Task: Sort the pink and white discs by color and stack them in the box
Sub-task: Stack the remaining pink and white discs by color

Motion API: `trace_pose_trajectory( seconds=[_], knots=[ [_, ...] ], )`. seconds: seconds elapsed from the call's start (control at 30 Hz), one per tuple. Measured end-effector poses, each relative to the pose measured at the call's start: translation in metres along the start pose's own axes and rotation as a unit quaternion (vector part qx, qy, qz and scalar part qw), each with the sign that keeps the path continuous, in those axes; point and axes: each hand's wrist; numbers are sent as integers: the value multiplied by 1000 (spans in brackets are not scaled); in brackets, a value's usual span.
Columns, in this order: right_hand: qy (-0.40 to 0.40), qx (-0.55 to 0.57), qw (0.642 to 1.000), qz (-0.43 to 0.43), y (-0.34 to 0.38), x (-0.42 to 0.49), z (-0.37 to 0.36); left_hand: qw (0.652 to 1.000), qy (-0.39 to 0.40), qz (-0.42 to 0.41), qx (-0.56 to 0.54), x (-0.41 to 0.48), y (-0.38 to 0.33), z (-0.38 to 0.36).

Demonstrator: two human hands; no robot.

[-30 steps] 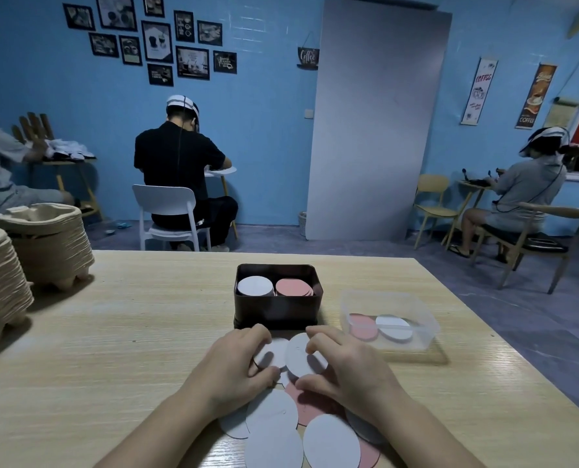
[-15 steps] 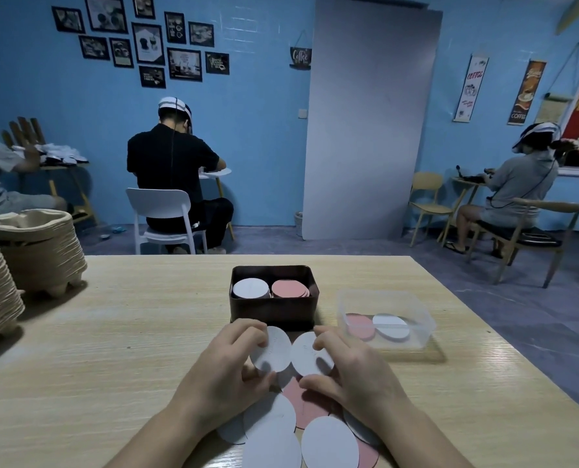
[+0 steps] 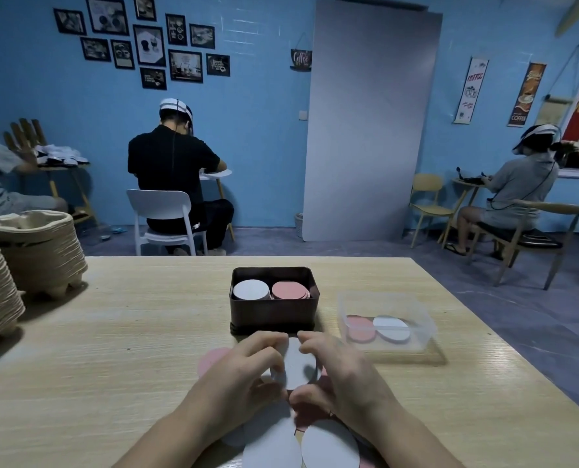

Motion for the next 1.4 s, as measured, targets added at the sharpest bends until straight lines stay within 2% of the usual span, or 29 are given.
trace_pose_trajectory(
  seconds=[0.37,0.63,0.87,0.97,1.1,1.27,1.4],
  knots=[
    [-6,44,999,-29,-5,-2,-2,1000,-21,-13,-15,-3,9,-9],
    [74,44,995,-46,-10,-6,4,999,-35,-5,2,-4,9,-5],
    [30,42,998,-41,-6,-6,9,1000,-17,-4,-15,-2,6,-4],
    [27,46,998,-45,-4,-7,12,998,-31,35,-36,-3,8,-7],
    [14,55,997,-50,-3,-7,12,989,-35,86,-116,-4,8,-6],
    [18,65,996,-63,-3,-8,13,991,-33,64,-113,-3,4,-2],
    [22,40,997,-61,-3,-9,14,996,-27,53,-69,-3,6,-5]
  ],
)
Point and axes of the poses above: each hand's wrist, its own x-axis towards the middle knuckle, its own z-axis out of the back of the hand, y = z × x, and after that the axes turned 7 degrees about x, right-handed
